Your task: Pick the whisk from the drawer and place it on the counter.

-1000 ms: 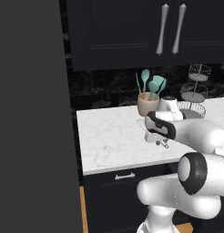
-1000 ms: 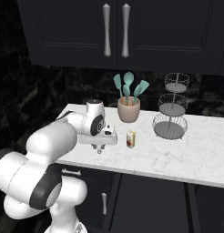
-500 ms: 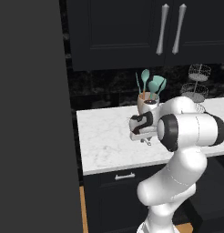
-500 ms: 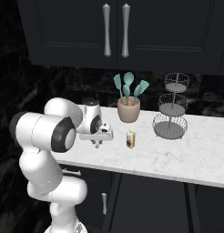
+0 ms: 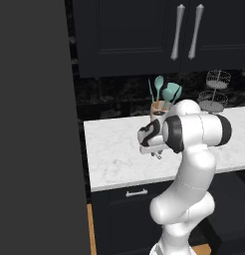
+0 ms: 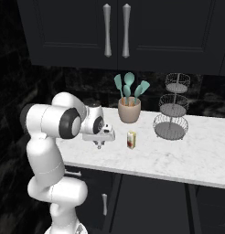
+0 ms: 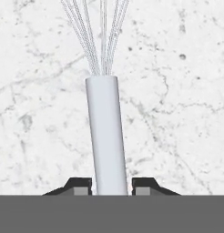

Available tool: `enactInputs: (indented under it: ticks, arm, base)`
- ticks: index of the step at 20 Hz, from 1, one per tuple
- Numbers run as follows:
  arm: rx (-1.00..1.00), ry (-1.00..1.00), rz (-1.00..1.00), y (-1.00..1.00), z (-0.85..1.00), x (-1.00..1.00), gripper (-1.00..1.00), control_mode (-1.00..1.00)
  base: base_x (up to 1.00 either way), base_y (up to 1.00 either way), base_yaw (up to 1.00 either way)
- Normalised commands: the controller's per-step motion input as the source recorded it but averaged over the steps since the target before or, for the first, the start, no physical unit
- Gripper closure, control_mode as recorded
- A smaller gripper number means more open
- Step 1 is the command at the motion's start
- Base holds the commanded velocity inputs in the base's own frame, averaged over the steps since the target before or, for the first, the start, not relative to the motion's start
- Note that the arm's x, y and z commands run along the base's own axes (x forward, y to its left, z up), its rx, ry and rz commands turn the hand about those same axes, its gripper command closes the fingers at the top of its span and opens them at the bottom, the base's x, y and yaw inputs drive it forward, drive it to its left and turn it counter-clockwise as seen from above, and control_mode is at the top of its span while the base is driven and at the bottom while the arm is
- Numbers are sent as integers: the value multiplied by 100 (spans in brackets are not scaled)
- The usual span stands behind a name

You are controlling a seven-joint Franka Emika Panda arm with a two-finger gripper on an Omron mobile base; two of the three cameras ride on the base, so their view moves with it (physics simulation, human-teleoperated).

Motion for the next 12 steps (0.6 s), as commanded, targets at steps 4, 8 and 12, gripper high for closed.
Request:
enactInputs:
  ticks: [4,8,12]
  arm:
    - [0,0,0,0,0,0,-100,-100]
    - [0,-6,0,0,16,-24,-100,-100]
    - [1,-9,0,-9,89,-53,-100,-100]
  base:
    - [0,0,0]
    - [0,0,0]
    - [0,0,0]
